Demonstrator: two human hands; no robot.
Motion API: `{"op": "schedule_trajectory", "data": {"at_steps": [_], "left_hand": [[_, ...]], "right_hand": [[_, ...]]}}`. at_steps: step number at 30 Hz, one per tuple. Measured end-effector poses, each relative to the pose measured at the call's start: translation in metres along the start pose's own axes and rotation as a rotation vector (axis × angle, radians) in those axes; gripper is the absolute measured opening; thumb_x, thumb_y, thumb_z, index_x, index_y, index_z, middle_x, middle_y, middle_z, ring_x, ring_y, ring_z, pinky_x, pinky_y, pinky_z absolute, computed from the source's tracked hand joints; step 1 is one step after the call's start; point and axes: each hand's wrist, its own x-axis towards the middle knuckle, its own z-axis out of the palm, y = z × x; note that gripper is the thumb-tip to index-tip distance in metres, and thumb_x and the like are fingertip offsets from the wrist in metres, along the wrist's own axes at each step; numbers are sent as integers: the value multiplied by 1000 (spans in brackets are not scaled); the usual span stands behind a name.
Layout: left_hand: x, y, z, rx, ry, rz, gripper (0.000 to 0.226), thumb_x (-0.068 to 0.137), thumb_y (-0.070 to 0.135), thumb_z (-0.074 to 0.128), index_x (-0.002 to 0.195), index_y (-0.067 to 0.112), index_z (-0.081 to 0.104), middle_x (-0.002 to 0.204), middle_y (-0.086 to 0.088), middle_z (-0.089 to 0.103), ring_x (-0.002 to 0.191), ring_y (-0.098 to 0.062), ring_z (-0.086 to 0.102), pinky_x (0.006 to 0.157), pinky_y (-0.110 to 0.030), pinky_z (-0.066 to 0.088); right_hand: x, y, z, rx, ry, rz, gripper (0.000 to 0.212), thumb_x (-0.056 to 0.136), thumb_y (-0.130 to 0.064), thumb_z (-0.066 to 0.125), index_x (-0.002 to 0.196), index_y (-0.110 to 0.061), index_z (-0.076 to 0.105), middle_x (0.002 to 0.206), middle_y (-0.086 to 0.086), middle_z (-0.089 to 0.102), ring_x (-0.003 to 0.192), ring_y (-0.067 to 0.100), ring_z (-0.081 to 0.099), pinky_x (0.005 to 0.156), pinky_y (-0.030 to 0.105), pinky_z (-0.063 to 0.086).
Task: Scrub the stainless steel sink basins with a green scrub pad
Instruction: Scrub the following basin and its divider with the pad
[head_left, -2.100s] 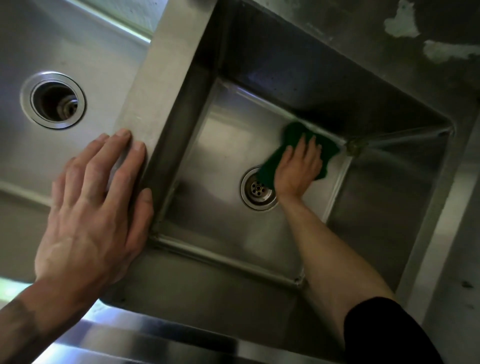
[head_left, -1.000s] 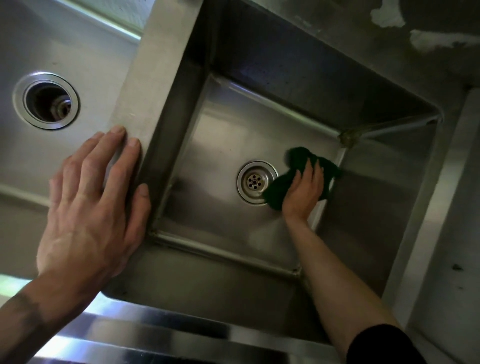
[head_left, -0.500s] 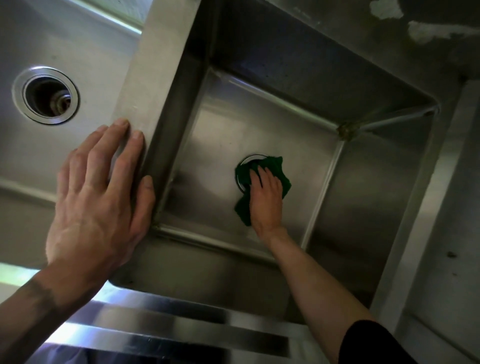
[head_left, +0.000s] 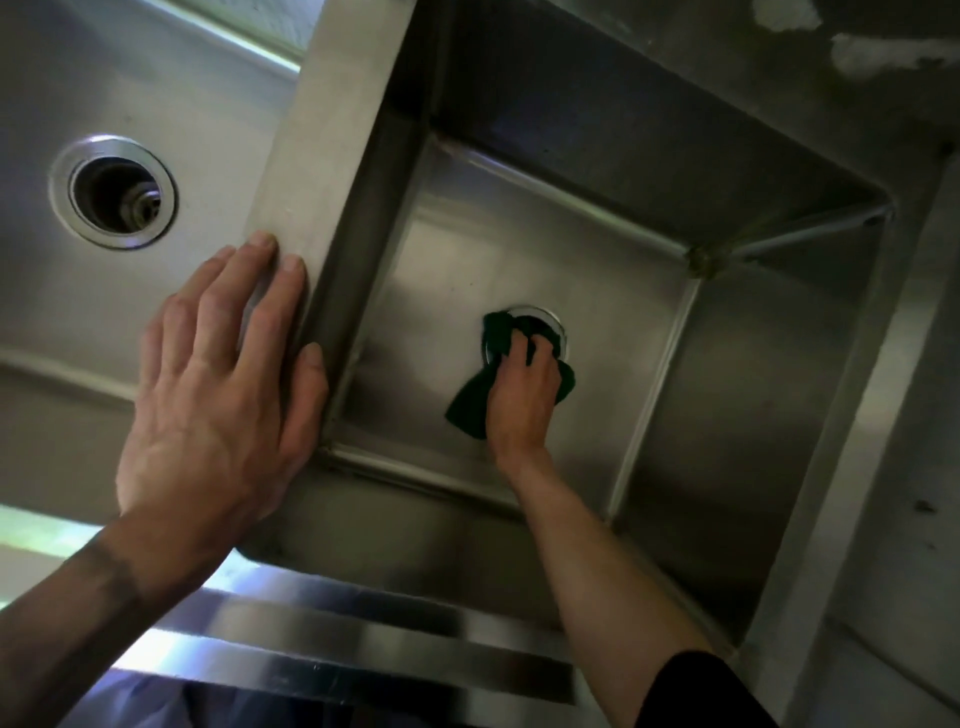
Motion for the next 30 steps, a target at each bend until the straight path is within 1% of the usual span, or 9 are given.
{"op": "schedule_trajectory", "data": {"at_steps": [2,5,8,11,13,17,20,24,30], "left_hand": [[1,1,0,-10,3,3,55,110,27,47,159,3,42,166,-22,37,142,-49,42,112,-62,34],[0,1,-1,-14,2,-8,55,110,28,46,159,3,42,167,-22,37,144,-49,42,114,-62,34],[1,1,-1,-17,6,-22,55,109,27,47,159,5,43,167,-20,38,145,-47,43,116,-60,34],[1,2,0,-12,22,-19,55,109,26,48,159,5,43,166,-20,39,143,-46,42,115,-59,34],[1,1,1,-10,22,-13,55,109,26,48,159,5,43,166,-20,39,143,-45,42,114,-59,34],[0,1,0,-8,16,-15,55,109,27,48,159,5,43,166,-20,39,143,-45,41,114,-59,34],[1,1,0,-12,18,-14,55,109,27,48,159,5,43,166,-20,39,143,-45,41,114,-58,34],[0,1,0,-6,28,-8,54,109,26,48,159,5,43,166,-20,39,143,-45,42,116,-57,33],[0,0,1,-2,25,-9,54,109,27,48,159,5,43,166,-20,39,141,-46,43,114,-58,34]], "right_hand": [[7,-12,-3,0,4,29,43,108,-10,47,151,-7,45,154,20,41,135,36,46,119,47,38],[26,-19,-11,202,-55,140,35,110,-16,47,143,-9,54,143,15,52,126,32,56,114,41,44],[15,-12,-15,117,19,-6,38,108,-13,50,145,-6,54,146,15,49,128,28,53,116,30,37],[1,15,-16,-98,-5,-270,45,107,-11,51,152,-3,46,156,19,40,134,32,46,116,40,40],[2,19,-14,-178,-40,-285,45,110,-15,47,153,-4,44,157,21,39,135,36,45,116,44,40],[15,-12,-11,6,-59,-51,40,111,-22,44,147,-7,50,144,18,50,123,34,56,109,43,48],[24,-15,-19,265,-38,79,37,111,-23,45,144,-10,54,137,12,58,121,27,59,103,29,46],[14,13,-28,14,-11,-229,39,111,-32,41,146,-20,53,151,5,44,137,19,41,118,31,34],[5,14,-18,-167,-56,-259,44,107,-12,52,150,-4,48,155,19,37,138,33,43,119,44,40]]}}
